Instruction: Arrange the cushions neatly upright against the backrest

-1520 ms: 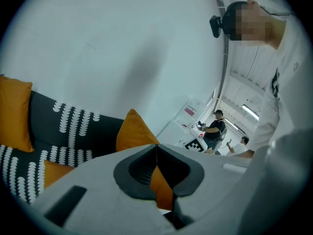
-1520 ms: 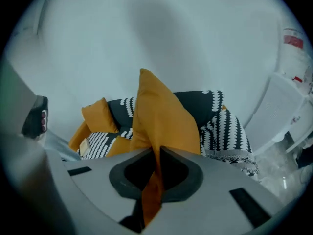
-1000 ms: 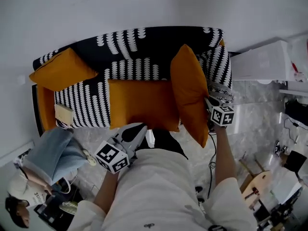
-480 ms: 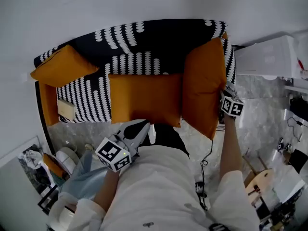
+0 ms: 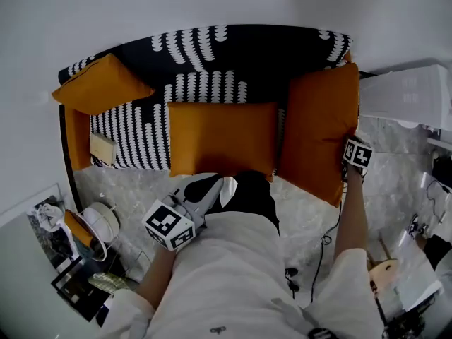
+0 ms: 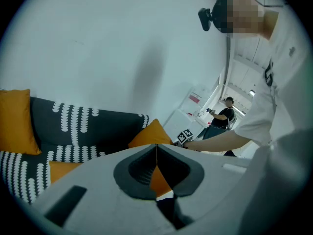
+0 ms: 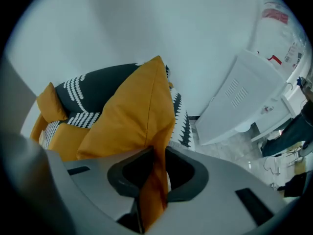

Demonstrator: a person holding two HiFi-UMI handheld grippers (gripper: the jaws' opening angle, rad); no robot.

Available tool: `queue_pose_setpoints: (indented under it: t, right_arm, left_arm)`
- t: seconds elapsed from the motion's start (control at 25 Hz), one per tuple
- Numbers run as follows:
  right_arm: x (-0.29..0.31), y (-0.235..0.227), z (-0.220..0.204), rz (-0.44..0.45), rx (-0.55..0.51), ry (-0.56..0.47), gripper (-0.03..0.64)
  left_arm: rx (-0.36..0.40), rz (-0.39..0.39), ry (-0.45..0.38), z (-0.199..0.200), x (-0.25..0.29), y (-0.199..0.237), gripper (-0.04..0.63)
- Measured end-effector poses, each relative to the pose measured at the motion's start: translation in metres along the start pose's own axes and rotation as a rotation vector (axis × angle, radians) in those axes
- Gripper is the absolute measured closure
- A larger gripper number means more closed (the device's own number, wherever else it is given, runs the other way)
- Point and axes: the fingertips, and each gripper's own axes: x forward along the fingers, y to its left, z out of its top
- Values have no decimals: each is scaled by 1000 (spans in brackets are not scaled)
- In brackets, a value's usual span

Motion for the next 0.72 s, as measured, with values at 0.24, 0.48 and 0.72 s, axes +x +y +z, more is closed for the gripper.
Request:
queue_pose_setpoints:
  t: [0.24, 0.48, 0.72]
  right_arm:
    - [-23, -36, 13, -184, -1, -64, 575]
    - [-70, 7, 49, -105, -42, -249, 581]
    - [-105, 115, 52, 95, -74, -328, 581]
  left_arm:
    - [-11, -3, 22, -14, -15, 1, 586]
    - [-14, -39, 22, -19, -25, 3, 586]
    - [65, -40, 67, -34, -35, 34, 586]
